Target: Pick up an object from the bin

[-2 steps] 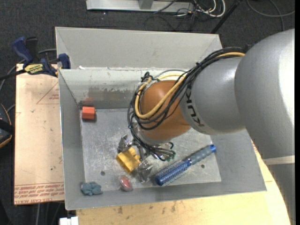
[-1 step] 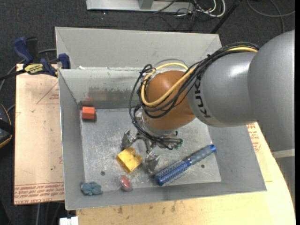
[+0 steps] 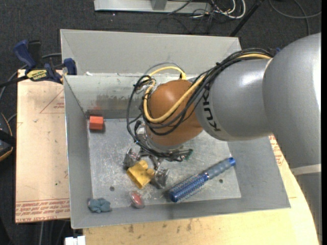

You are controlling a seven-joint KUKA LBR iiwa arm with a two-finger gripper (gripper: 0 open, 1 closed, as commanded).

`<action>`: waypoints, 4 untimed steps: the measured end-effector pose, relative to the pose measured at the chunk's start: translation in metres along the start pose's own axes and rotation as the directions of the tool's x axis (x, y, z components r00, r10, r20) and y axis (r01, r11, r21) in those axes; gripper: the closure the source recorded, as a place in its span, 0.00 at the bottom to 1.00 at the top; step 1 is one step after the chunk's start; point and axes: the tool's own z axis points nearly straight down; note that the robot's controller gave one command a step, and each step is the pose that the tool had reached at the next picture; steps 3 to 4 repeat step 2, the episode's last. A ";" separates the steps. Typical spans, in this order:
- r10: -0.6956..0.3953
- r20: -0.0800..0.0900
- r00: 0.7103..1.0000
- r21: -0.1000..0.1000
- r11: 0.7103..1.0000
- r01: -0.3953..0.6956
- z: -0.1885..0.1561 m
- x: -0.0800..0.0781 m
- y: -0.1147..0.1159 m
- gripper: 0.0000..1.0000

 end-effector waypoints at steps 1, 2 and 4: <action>0.000 0.006 1.000 0.000 1.000 0.000 -0.002 -0.002 0.000 1.00; -0.258 0.005 0.966 0.001 0.966 0.258 -0.212 -0.008 -0.012 1.00; -0.258 0.005 0.966 0.001 0.966 0.258 -0.212 -0.008 -0.012 1.00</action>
Offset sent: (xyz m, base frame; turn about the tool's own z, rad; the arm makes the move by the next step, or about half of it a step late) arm 0.0000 0.0000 0.0000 0.0000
